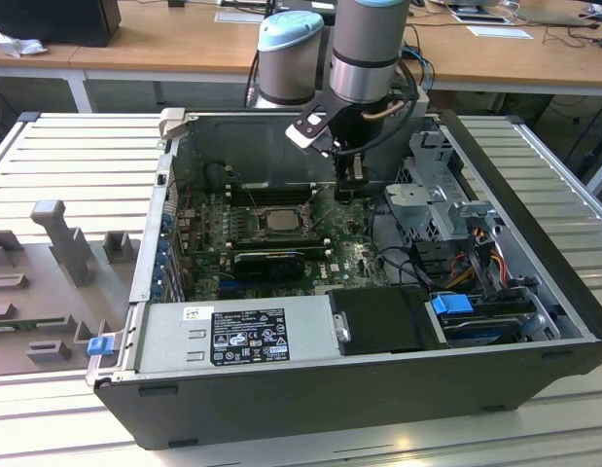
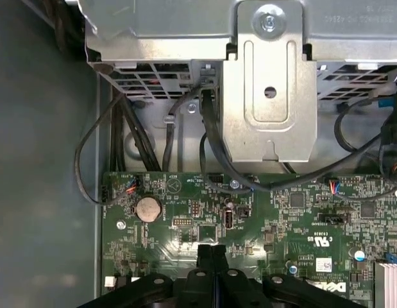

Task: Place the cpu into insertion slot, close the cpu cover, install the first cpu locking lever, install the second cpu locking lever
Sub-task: 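Place the cpu into insertion slot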

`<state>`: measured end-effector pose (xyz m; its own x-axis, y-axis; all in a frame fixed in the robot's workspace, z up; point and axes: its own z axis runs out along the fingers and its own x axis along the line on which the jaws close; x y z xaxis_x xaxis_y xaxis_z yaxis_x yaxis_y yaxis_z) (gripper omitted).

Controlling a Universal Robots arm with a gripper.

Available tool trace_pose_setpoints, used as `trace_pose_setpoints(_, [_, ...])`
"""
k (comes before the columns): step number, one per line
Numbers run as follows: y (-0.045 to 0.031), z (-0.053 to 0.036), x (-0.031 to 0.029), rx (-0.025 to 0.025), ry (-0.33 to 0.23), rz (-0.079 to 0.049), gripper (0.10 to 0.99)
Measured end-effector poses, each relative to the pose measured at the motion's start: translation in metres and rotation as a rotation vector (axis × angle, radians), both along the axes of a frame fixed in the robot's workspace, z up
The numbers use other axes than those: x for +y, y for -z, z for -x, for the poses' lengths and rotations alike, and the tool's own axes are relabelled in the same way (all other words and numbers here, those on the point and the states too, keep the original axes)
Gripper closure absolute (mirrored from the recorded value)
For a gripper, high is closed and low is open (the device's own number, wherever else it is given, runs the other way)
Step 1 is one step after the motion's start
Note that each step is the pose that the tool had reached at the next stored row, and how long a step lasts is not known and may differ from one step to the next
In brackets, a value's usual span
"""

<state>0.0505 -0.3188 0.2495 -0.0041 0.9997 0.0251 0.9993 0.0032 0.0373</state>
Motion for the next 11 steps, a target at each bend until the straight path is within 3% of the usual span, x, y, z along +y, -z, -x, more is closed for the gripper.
trace_pose_setpoints(11, [0.0000,0.0101,0.0000,0.0000,0.000,0.000,0.980])
